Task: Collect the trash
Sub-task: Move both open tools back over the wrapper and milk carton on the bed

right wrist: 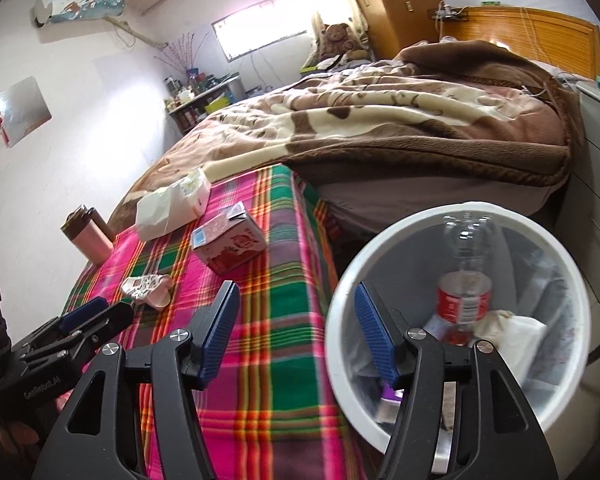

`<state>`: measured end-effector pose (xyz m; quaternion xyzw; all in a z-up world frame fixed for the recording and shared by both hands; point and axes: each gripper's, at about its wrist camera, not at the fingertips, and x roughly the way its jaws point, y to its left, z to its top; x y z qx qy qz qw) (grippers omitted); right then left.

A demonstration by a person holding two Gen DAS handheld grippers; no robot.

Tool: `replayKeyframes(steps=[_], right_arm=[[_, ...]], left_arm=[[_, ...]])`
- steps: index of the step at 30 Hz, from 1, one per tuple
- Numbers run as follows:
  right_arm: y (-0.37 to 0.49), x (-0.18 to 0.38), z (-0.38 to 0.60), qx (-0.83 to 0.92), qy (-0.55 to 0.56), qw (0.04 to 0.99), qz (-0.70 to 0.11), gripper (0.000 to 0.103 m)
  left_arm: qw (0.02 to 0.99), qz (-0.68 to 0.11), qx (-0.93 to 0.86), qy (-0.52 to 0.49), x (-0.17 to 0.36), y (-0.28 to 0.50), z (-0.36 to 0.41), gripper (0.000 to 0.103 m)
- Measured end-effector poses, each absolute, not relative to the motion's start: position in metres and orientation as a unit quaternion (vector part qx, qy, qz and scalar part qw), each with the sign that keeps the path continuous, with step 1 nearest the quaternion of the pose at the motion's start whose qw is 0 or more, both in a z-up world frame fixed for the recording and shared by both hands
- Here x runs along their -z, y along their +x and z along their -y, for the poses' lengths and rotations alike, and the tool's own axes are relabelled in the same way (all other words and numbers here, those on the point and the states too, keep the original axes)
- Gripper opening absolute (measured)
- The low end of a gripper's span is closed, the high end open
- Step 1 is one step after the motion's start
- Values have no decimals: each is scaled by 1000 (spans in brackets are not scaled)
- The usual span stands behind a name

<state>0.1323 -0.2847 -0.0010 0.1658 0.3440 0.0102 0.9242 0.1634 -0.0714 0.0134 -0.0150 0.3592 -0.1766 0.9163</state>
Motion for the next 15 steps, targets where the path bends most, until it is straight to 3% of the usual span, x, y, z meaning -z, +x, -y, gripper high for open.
replayKeyframes(steps=[15], right_arm=[[186, 6, 248, -26, 146, 919, -365, 64]], left_arm=[[908, -402, 111, -51, 11, 208, 16, 78]])
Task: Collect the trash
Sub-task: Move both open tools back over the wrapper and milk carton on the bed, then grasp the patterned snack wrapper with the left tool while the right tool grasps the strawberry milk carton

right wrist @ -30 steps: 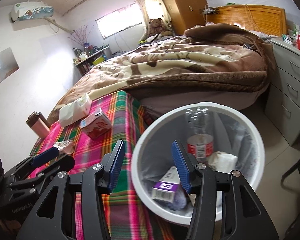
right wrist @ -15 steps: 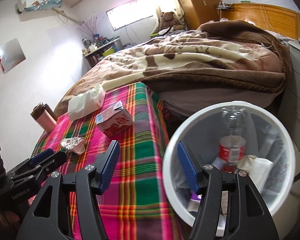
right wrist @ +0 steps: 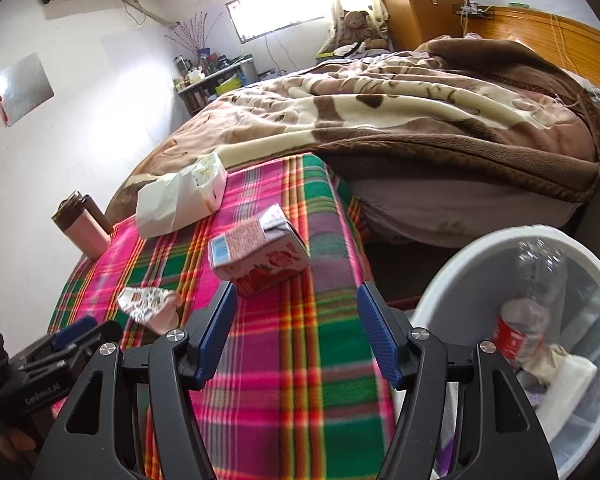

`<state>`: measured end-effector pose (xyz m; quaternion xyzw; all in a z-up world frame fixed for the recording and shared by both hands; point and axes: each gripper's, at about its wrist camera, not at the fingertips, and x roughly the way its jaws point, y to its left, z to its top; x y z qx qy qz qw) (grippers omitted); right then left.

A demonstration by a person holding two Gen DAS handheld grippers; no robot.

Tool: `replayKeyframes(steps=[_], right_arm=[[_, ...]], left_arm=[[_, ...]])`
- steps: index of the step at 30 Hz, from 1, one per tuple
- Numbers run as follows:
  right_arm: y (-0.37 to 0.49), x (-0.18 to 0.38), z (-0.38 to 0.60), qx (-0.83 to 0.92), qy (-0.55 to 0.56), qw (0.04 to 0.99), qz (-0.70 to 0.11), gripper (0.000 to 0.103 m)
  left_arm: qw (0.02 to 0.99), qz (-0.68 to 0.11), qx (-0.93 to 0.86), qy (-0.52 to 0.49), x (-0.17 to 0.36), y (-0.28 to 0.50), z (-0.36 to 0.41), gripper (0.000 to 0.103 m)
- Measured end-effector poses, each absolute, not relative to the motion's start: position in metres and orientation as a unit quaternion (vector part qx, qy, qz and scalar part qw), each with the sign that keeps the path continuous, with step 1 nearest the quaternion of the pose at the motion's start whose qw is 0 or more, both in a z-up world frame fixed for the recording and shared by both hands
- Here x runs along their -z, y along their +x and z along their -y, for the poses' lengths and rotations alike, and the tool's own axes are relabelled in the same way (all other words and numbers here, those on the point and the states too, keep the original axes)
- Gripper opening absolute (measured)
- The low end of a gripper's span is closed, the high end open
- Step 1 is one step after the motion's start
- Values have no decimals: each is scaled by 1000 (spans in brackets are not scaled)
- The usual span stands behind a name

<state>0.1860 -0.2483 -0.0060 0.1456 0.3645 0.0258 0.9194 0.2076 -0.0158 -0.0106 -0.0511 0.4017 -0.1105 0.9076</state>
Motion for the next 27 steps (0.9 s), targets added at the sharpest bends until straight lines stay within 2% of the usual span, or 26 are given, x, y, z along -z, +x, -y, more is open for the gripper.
replayKeyframes(steps=[17, 21, 27], right_arm=[[231, 14, 241, -18, 171, 906, -387, 67], [243, 16, 240, -3, 175, 902, -394, 74], [259, 21, 237, 6, 172, 897, -406, 75]], left_arm=[[879, -453, 98, -111, 40, 250, 13, 80], [875, -458, 94, -126, 43, 257, 13, 80], [873, -462, 96, -121, 47, 267, 15, 83]])
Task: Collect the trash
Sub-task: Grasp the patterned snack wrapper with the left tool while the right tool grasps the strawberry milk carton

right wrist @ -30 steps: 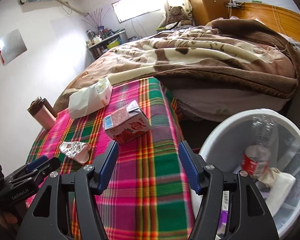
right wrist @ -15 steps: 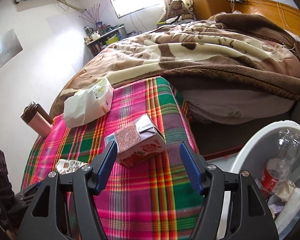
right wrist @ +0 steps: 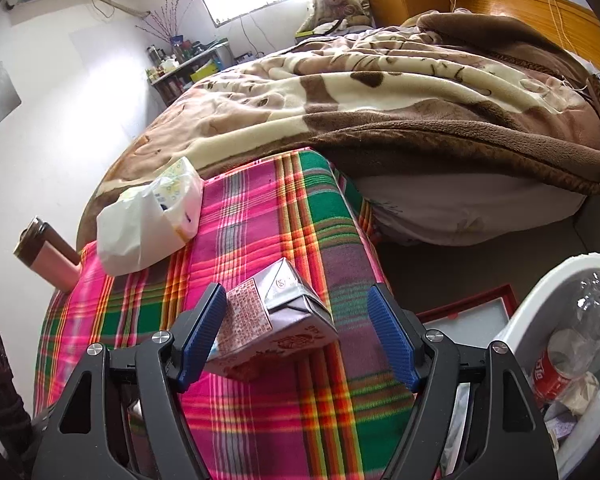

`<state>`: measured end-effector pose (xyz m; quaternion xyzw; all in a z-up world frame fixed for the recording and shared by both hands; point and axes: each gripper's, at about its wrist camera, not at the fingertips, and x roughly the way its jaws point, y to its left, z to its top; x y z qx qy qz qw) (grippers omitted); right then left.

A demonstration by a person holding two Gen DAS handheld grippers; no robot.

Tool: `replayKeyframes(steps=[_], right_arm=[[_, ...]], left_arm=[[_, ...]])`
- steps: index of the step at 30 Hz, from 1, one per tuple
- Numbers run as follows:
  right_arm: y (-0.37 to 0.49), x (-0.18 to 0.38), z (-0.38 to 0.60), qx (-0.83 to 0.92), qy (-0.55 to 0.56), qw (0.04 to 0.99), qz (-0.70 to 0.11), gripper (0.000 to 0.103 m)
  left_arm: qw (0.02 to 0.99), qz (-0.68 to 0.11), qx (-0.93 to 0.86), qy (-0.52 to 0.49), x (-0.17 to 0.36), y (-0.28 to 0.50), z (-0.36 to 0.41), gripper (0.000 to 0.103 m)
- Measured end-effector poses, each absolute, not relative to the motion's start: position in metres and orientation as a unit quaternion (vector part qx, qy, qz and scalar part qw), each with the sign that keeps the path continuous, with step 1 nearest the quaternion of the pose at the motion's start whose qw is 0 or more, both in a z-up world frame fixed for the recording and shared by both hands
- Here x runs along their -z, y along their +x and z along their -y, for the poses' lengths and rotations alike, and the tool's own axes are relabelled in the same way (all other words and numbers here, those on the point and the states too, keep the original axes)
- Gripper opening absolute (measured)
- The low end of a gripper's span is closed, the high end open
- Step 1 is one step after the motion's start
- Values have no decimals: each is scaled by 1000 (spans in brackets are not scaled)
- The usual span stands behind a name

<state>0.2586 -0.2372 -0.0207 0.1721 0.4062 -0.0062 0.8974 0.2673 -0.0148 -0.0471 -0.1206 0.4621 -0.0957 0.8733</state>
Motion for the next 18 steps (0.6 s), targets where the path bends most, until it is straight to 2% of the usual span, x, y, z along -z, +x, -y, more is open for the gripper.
replayKeyframes(steps=[18], right_arm=[[279, 26, 218, -4, 140, 899, -415, 76]], left_arm=[[874, -456, 98, -134, 49, 276, 23, 83]])
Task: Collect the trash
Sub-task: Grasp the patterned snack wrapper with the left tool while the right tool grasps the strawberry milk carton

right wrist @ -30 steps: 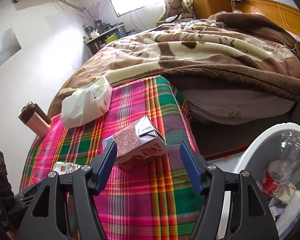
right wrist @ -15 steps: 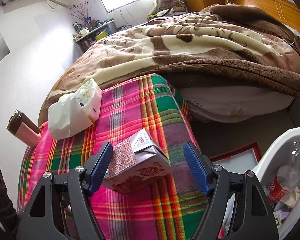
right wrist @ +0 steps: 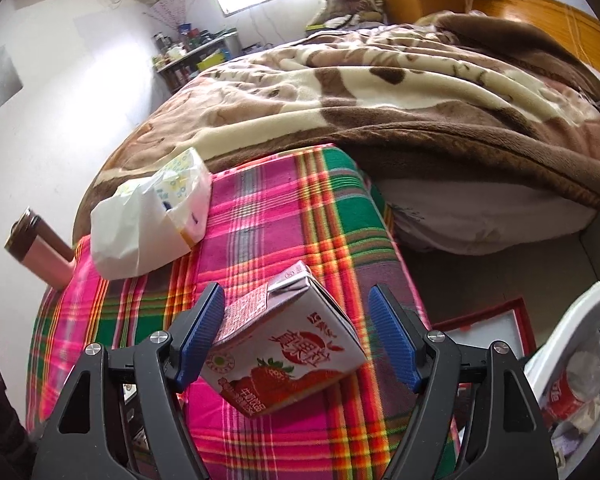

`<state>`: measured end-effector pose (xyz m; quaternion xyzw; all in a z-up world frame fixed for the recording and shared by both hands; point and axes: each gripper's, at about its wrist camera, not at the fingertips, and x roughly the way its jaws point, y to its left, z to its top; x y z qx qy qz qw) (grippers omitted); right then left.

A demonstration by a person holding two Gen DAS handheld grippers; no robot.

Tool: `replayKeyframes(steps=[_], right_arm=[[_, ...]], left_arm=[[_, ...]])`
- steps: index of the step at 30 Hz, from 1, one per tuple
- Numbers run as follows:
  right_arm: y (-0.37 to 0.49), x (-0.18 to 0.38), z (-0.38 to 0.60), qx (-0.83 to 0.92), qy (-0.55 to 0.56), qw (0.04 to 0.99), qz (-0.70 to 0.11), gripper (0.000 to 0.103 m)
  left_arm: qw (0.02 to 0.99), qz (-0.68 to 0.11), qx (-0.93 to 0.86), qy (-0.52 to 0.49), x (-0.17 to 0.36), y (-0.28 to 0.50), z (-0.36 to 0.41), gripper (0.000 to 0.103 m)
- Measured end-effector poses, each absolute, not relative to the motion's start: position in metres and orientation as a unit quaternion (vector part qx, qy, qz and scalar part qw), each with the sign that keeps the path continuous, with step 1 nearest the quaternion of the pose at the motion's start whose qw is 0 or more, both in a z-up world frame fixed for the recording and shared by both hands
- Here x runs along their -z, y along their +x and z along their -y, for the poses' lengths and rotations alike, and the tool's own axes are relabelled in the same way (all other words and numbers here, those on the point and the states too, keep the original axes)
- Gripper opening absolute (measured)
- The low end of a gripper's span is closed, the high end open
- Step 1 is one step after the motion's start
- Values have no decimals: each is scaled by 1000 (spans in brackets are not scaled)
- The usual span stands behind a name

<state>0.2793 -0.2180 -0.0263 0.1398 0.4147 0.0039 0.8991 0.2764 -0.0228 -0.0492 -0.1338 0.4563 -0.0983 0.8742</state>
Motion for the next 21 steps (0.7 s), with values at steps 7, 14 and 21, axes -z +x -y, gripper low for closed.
replayKeyframes(steps=[7, 14, 21], right_arm=[[277, 30, 202, -33, 91, 899, -427, 76], [253, 24, 219, -46, 92, 899, -425, 76], [224, 20, 217, -88, 85, 897, -424, 77]], left_arm=[[876, -457, 97, -119, 49, 274, 23, 80], [876, -455, 97, -129, 50, 269, 13, 80], [875, -455, 94, -132, 50, 266, 10, 80]])
